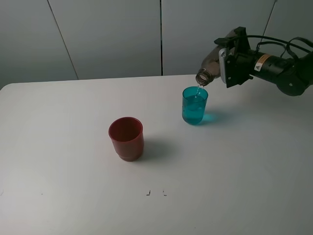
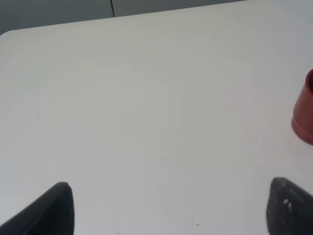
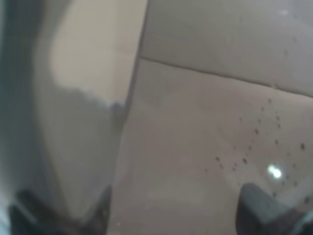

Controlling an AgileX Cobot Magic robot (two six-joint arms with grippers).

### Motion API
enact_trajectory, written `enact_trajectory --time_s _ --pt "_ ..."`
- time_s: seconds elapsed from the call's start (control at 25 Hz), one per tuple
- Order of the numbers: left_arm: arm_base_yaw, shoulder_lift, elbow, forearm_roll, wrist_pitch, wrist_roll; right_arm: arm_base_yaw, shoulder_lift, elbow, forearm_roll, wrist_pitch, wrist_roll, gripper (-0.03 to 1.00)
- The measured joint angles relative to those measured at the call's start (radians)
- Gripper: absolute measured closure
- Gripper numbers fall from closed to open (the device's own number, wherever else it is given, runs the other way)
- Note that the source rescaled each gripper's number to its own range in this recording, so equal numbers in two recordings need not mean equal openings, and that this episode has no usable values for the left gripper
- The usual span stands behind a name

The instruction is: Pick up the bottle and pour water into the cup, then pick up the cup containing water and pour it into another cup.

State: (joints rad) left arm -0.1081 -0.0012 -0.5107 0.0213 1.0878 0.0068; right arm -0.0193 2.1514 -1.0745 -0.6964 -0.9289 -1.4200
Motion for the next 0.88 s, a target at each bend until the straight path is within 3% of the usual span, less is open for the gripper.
enact_trajectory --time_s 0.88 --pt "0.000 0.000 0.000 0.000 0.000 -0.007 0.000 -0.001 0.000 -0.042 0.008 0.108 0.97"
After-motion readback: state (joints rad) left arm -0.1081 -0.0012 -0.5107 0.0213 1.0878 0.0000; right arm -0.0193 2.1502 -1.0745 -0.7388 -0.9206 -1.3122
